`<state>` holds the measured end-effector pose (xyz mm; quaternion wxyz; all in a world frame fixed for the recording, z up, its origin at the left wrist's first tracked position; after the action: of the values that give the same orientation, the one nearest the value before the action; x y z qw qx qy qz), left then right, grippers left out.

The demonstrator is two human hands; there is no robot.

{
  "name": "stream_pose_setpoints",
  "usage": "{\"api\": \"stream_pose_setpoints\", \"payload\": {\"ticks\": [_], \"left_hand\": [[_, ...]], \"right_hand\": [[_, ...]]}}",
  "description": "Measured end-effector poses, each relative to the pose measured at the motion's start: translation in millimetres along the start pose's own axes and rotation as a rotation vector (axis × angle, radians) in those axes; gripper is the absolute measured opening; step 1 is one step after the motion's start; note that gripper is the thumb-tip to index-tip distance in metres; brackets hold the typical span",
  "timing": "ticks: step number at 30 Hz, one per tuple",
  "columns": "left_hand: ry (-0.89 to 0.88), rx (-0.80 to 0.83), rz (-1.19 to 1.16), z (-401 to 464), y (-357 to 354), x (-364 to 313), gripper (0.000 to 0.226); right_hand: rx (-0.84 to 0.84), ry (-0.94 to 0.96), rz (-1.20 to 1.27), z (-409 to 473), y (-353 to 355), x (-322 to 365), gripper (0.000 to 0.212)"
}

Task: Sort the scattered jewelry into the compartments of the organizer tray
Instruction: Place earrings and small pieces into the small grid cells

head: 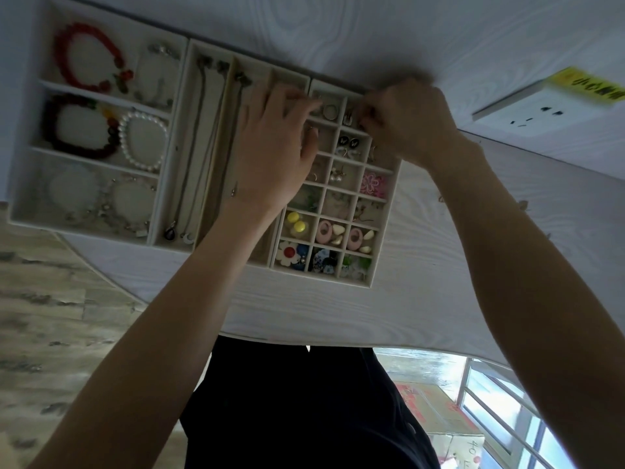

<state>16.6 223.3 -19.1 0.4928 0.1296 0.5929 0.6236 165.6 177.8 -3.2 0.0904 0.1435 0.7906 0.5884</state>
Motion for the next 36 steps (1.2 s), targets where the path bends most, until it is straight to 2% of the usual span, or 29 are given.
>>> {"api": "stream_pose_setpoints", "payload": {"ticks": [4,9,13,19,23,36], "left_hand": [[0.017,-0.009,0.023,-0.9,1.0,6.1,0.031],[0.010,-0.048,0.037,-0.8,2.4,6.3,0.030],[0.004,-0.055,0.028,-0.5,3.1,7.1,0.031],[0.005,-0.032,0.020,0.2,0.2,10.4,0.032],[-0.010,-0.030,0.024,-0.2,-0.7,10.5,0.032],[-0.021,-0.024,0.041,-0.4,1.1,8.6,0.031]], "right_hand": [[-0.038,0.046,-0.120,5.3,2.1,5.9,0.024],[-0.054,0.004,-0.235,4.1,-4.9,9.4,0.015],[-0.123,-0.003,-0.127,-3.8,-1.3,7.3,0.023],[-0.264,-0.168,0.183,-26.9,3.6,-4.0,0.026],[-0.199,-0.168,0.143,-30.4,-11.6,4.3,0.033],[-0.189,-0.215,0.230,-31.3,-14.7,0.3,0.036]]}}
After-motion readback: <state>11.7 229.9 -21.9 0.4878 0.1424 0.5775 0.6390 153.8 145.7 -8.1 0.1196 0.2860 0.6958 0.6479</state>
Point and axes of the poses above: each hand's wrist, its own z-axis towards the middle knuckle, its own y-axis out of the back of the hand, x = y × z, the point moved 6 cm from there along z, towards the middle knuckle, and after that the axes turned 8 degrees about -y, right-handed, at the moved point
